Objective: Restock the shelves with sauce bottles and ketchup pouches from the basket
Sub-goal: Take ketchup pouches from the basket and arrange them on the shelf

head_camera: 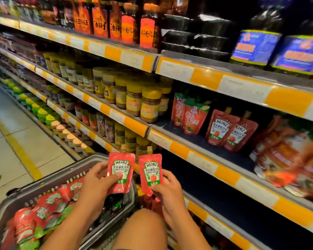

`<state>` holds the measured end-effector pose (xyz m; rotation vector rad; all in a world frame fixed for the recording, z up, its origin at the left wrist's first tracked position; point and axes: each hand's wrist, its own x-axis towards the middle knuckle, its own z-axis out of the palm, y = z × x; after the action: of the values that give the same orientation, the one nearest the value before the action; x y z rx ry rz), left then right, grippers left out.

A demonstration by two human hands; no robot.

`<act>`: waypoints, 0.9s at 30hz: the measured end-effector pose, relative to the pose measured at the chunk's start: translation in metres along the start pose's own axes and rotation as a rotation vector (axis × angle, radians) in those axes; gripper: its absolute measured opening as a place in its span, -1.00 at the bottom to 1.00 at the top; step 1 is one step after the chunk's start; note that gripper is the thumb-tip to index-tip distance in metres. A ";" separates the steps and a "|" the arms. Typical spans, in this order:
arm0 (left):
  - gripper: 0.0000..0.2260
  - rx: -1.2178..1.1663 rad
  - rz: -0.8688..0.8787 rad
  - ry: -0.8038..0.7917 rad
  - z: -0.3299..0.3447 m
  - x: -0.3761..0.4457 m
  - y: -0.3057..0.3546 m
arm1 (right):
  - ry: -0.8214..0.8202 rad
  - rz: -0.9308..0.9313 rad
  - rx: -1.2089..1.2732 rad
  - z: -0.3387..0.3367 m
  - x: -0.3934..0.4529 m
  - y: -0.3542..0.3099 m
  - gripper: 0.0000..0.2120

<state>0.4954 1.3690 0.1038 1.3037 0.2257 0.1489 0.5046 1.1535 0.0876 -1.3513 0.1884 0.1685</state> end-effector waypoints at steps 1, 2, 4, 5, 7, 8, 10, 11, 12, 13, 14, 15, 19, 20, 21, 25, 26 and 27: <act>-0.64 -0.007 -0.001 -0.031 0.011 -0.002 0.006 | 0.001 -0.024 -0.015 -0.009 -0.007 -0.009 -0.46; -0.62 -0.017 0.000 -0.056 0.022 -0.004 0.012 | 0.012 -0.050 -0.031 -0.017 -0.015 -0.018 -0.47; -0.60 -0.034 0.012 -0.108 0.044 -0.008 0.024 | 0.053 -0.106 -0.050 -0.033 -0.028 -0.035 -0.49; -0.61 -0.034 0.022 -0.143 0.055 -0.010 0.030 | 0.081 -0.137 -0.056 -0.040 -0.035 -0.043 -0.50; -0.64 -0.021 0.055 -0.212 0.077 -0.012 0.038 | 0.145 -0.197 -0.060 -0.056 -0.046 -0.059 -0.54; -0.64 -0.014 0.072 -0.238 0.087 -0.012 0.042 | 0.168 -0.225 -0.058 -0.064 -0.051 -0.068 -0.57; -0.65 -0.004 0.104 -0.281 0.107 -0.011 0.048 | 0.196 -0.270 -0.057 -0.078 -0.061 -0.083 -0.61; -0.67 -0.001 0.113 -0.303 0.117 -0.011 0.051 | 0.208 -0.292 -0.067 -0.084 -0.065 -0.091 -0.63; -0.69 -0.003 0.119 -0.327 0.127 -0.010 0.054 | 0.221 -0.318 -0.084 -0.091 -0.068 -0.099 -0.65; -0.71 -0.002 0.124 -0.348 0.136 -0.009 0.056 | 0.237 -0.348 -0.107 -0.096 -0.071 -0.106 -0.66; -0.72 0.003 0.133 -0.367 0.146 -0.007 0.059 | 0.259 -0.380 -0.135 -0.102 -0.072 -0.114 -0.66; -0.74 0.011 0.144 -0.382 0.156 -0.006 0.061 | 0.290 -0.411 -0.168 -0.107 -0.074 -0.121 -0.64; -0.77 0.006 0.177 -0.430 0.193 0.001 0.070 | 0.447 -0.499 -0.281 -0.124 -0.074 -0.145 -0.62; -0.79 0.009 0.190 -0.439 0.201 0.004 0.073 | 0.484 -0.511 -0.319 -0.127 -0.072 -0.150 -0.62; -0.80 0.013 0.206 -0.446 0.209 0.007 0.075 | 0.524 -0.517 -0.362 -0.131 -0.070 -0.153 -0.63; -0.80 -0.010 0.210 -0.468 0.235 0.020 0.080 | 0.674 -0.526 -0.510 -0.140 -0.062 -0.163 -0.75; -0.81 -0.006 0.205 -0.479 0.240 0.024 0.080 | 0.712 -0.525 -0.555 -0.140 -0.060 -0.165 -0.71; -0.82 0.009 0.204 -0.492 0.243 0.028 0.079 | 0.745 -0.514 -0.593 -0.140 -0.057 -0.167 -0.68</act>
<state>0.5841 1.1679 0.2379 1.3303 -0.3268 -0.0038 0.4823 0.9813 0.2310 -1.9605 0.4257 -0.7800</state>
